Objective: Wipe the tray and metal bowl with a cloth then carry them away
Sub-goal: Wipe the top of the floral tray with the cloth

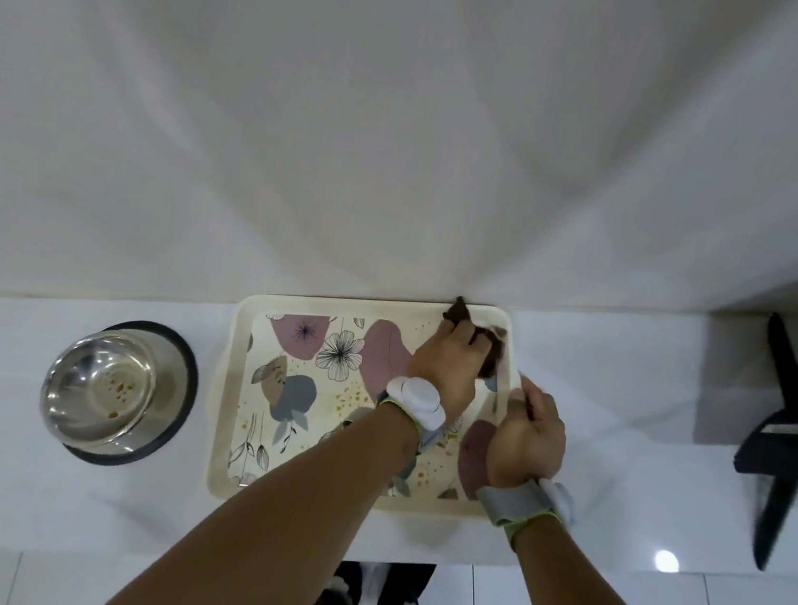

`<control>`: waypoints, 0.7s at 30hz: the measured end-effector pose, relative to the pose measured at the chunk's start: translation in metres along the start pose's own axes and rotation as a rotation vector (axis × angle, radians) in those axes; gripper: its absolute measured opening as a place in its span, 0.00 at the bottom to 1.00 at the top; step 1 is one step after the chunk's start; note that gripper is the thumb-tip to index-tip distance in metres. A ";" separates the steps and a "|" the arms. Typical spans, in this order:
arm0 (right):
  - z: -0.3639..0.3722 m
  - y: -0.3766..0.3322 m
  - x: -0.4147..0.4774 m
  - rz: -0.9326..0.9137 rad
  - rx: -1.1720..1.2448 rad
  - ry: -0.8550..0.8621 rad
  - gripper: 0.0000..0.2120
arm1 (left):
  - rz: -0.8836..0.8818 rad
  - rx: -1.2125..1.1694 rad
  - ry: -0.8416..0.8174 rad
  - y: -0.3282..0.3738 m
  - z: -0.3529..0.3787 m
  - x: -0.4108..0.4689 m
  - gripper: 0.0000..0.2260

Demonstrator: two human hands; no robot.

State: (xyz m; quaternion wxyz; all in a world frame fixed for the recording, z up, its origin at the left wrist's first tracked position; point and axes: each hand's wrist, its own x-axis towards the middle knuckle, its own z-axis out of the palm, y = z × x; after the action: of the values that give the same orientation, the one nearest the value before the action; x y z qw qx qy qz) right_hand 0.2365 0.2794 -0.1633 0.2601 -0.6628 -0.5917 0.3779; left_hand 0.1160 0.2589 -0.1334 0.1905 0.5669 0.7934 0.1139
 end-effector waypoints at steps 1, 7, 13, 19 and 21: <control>-0.001 -0.001 0.001 0.015 0.008 -0.004 0.16 | 0.079 0.025 -0.044 0.001 0.001 -0.007 0.14; 0.000 0.000 0.000 0.029 0.008 -0.005 0.15 | 0.159 0.076 -0.079 -0.012 0.005 -0.007 0.16; -0.003 -0.003 -0.001 0.059 0.029 -0.010 0.12 | -0.024 0.034 0.043 -0.003 0.000 0.015 0.12; -0.005 -0.006 0.002 0.197 0.185 -0.066 0.11 | 0.184 0.059 0.020 0.006 0.020 -0.043 0.13; -0.003 -0.005 0.003 0.234 0.221 -0.041 0.11 | 0.364 0.107 -0.029 0.011 0.026 -0.071 0.13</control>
State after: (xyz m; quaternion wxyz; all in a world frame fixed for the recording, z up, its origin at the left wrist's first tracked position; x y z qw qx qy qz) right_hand 0.2359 0.2838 -0.1579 0.2735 -0.6869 -0.4704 0.4818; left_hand 0.1565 0.1950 -0.1400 0.1478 0.7119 0.6798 0.0962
